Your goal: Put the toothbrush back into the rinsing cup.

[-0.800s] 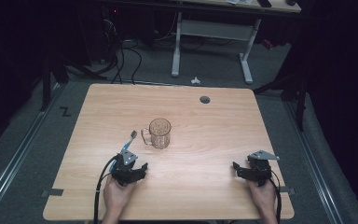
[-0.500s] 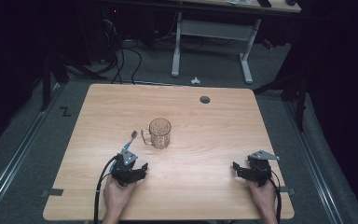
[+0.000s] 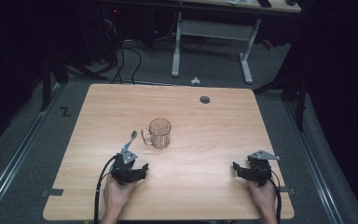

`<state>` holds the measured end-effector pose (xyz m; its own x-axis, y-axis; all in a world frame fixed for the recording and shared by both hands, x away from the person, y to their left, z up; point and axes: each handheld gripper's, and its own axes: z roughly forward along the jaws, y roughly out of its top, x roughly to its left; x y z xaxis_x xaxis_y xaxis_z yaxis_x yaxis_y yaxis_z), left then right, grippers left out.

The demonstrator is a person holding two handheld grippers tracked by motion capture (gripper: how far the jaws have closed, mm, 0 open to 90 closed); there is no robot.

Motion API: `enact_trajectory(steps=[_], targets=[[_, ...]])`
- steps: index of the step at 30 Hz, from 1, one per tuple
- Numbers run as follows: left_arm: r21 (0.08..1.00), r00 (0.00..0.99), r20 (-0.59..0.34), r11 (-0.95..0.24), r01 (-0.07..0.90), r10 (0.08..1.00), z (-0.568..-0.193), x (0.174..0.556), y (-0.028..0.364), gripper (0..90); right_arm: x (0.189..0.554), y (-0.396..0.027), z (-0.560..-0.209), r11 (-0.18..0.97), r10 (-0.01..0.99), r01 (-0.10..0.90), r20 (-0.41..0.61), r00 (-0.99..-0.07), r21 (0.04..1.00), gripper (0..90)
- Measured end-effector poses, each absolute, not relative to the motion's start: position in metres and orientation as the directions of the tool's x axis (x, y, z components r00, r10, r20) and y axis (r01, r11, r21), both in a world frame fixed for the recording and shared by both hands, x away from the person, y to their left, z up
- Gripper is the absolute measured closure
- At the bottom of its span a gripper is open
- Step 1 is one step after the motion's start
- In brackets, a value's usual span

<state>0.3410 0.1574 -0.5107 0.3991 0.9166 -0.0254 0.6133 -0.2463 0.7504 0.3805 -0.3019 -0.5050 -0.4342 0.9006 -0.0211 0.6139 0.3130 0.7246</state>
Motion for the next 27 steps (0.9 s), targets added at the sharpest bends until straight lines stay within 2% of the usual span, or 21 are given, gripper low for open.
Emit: enact_trajectory(steps=[10, 14, 22, 27], targets=[[0.749, 0.409, -0.012, -0.263, 0.609, 0.913, -0.511, 0.341, 0.157, 28.1, 0.381, -0.302, -0.505, 0.313, 0.901, 0.614, -0.021, -0.434, 0.725, 27.3], [0.749, 0.403, -0.014, -0.257, 0.610, 0.915, -0.510, 0.340, 0.159, 32.1, 0.381, -0.302, -0.505, 0.313, 0.900, 0.614, -0.021, -0.434, 0.724, 27.3], [0.746, 0.386, -0.021, -0.242, 0.620, 0.922, -0.507, 0.337, 0.166, 32.4, 0.381, -0.302, -0.505, 0.313, 0.900, 0.614, -0.021, -0.435, 0.724, 27.3], [0.743, 0.384, -0.044, -0.227, 0.630, 0.922, -0.503, 0.334, 0.172, 36.2, 0.381, -0.302, -0.505, 0.313, 0.900, 0.614, -0.021, -0.434, 0.724, 27.3]])
